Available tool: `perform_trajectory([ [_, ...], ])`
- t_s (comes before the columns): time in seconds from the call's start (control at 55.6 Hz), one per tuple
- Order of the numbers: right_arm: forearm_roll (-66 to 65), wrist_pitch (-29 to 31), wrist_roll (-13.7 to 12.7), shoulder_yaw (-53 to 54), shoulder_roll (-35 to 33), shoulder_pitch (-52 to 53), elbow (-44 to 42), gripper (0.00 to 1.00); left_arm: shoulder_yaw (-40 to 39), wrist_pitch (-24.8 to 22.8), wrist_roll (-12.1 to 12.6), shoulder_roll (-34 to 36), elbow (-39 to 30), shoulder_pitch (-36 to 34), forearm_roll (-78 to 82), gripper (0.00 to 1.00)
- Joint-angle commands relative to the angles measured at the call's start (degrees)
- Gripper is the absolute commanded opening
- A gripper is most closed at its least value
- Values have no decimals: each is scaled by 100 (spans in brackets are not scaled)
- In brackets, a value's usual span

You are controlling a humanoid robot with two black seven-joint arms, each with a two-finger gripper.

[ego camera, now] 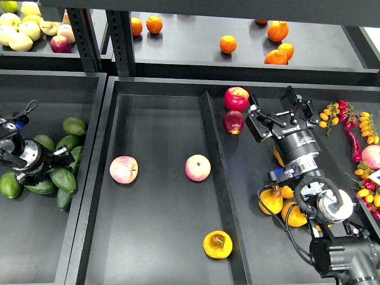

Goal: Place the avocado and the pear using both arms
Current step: 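Open the left gripper to release the avocado among the avocados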

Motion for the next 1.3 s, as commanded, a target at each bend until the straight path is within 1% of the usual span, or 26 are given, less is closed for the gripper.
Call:
perform_trajectory([
  [0.0, 0, 3, 0, -3, 0, -6, 1, 100, 2, -1, 1, -31, 27, 55, 28, 43],
  [0.306, -9, 30, 0, -29, 0, -41, 1, 100, 2, -1, 1, -181, 159, 55, 239, 57],
  [0.342, -9, 30, 0, -29, 0, -41, 1, 100, 11, -1, 1, -181, 159, 55, 239, 61],
  [0.522, -9, 38, -9, -38, 0, -103, 1, 100, 20, -1, 1, -216, 159, 63, 292, 71],
  [0.54, -9, 38, -9, -38, 0, -112, 1, 100, 20, -1, 1, -216, 168, 63, 301, 75],
  [0.576, -9, 38, -9, -47, 0, -112, 1, 100, 20, -1, 1, -216, 168, 63, 301, 77],
  [0.684, -9, 47, -9, -108, 0, -112, 1, 100, 20, -1, 1, -216, 159, 72, 301, 81],
  [0.828, -9, 47, -9, -117, 0, -120, 1, 100, 11, -1, 1, -233, 141, 90, 283, 97],
  [1.044, -9, 47, -9, -117, 0, -120, 19, 100, -50, -1, 1, -119, 53, 2, 257, 99],
  [1.278, -9, 56, 0, -126, 0, -191, 45, 100, -244, -1, 1, 223, -52, -191, 230, 99],
])
